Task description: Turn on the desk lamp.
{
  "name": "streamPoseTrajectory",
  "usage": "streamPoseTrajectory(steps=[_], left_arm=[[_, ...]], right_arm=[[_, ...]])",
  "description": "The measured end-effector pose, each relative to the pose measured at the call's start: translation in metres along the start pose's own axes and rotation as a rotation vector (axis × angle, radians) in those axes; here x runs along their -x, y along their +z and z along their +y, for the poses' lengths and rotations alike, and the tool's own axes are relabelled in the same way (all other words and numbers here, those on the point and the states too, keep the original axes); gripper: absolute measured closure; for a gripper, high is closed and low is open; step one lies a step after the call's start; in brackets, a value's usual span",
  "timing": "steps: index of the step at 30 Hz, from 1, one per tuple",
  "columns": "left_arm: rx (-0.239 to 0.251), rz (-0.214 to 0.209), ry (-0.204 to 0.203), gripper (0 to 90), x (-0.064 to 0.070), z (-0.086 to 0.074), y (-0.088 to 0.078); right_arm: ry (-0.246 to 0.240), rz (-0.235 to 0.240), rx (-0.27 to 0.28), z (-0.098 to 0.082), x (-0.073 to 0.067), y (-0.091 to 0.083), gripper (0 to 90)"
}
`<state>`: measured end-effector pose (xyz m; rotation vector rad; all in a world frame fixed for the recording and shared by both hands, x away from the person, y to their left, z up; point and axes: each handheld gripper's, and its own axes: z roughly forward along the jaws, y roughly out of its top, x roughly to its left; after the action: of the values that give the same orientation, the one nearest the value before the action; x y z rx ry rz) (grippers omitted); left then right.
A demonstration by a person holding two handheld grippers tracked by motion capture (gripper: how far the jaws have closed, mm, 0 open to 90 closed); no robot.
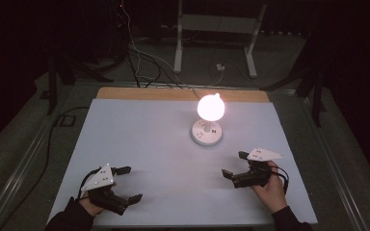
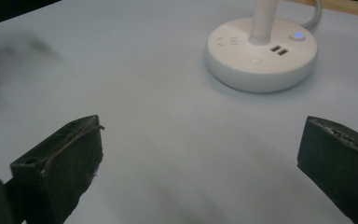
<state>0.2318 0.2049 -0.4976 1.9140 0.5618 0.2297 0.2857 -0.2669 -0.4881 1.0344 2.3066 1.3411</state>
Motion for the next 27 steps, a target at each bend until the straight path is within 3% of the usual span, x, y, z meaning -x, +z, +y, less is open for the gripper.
streamPoseTrajectory(steps=[7,14,18,22,27], left_arm=[[0.001,0.001,0.000,0.2,0.000,0.000,0.000],[0.001,0.000,-0.003,0.2,0.000,0.000,0.001],[0.000,0.000,-0.003,0.2,0.000,0.000,0.000],[0.001,0.000,-0.005,0.2,0.000,0.000,0.000],[0.001,-0.005,-0.003,0.2,0.000,0.000,0.001]], right_arm=[[0.043,-0.014,0.017,-0.018,0.002,-0.018,0.0],[0.043,-0.038,-0.029,-0.036,0.001,-0.029,0.0],[0.055,-0.065,-0.016,-0.042,0.004,-0.037,0.0],[0.057,-0.080,-0.041,-0.051,0.005,-0.042,0.0],[0.073,-0.070,-0.041,-0.056,0.005,-0.045,0.0]])
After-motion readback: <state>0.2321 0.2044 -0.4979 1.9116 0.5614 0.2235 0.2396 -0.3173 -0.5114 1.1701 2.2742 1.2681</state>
